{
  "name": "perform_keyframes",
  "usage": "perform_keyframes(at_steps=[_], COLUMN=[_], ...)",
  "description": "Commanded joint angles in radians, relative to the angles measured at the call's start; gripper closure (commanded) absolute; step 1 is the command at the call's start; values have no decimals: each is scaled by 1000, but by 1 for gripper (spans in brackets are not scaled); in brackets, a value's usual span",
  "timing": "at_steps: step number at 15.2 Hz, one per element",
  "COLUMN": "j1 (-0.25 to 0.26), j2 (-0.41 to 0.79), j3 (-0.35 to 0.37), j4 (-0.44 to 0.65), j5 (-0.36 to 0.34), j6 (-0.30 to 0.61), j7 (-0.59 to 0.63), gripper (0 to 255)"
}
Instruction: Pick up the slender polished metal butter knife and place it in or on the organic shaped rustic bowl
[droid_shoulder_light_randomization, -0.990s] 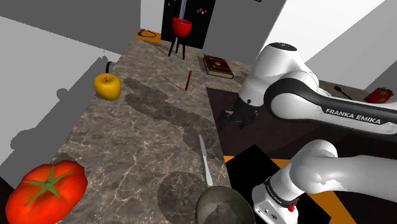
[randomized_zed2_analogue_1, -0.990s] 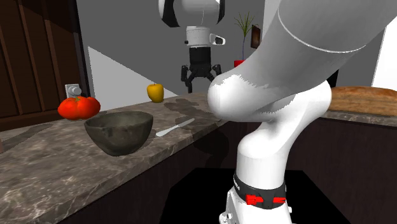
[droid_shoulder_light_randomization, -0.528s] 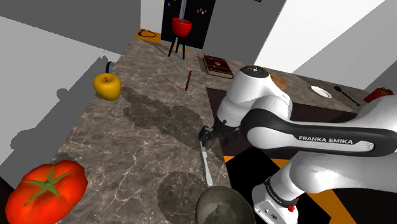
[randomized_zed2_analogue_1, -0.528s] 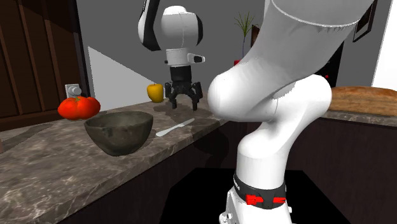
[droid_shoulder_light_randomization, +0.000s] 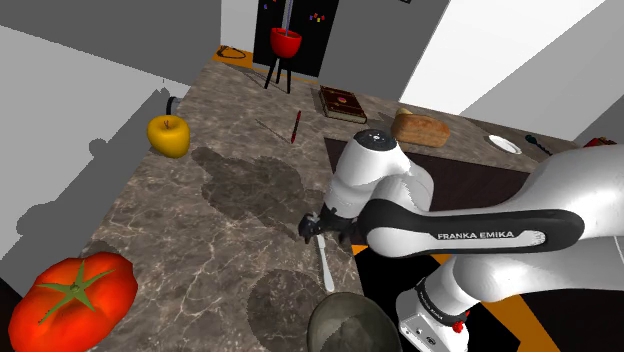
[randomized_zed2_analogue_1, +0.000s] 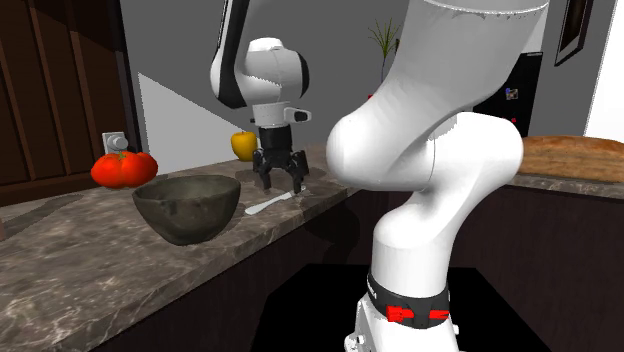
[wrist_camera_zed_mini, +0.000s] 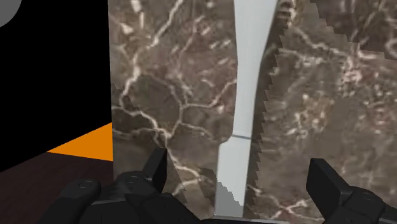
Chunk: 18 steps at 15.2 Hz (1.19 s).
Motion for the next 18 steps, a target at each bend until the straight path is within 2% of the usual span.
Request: perform_keyframes(at_steps=[1,9,10,18], j1=[-10,-10,-10,-8], j2=[31,31,31,26], j3=[22,21,21,18], j4=[-22,-22,-22,-18], j5=[3,3,3,2], j6=[53,53,53,44], j7=[4,4,4,3], gripper=[0,0,255,255])
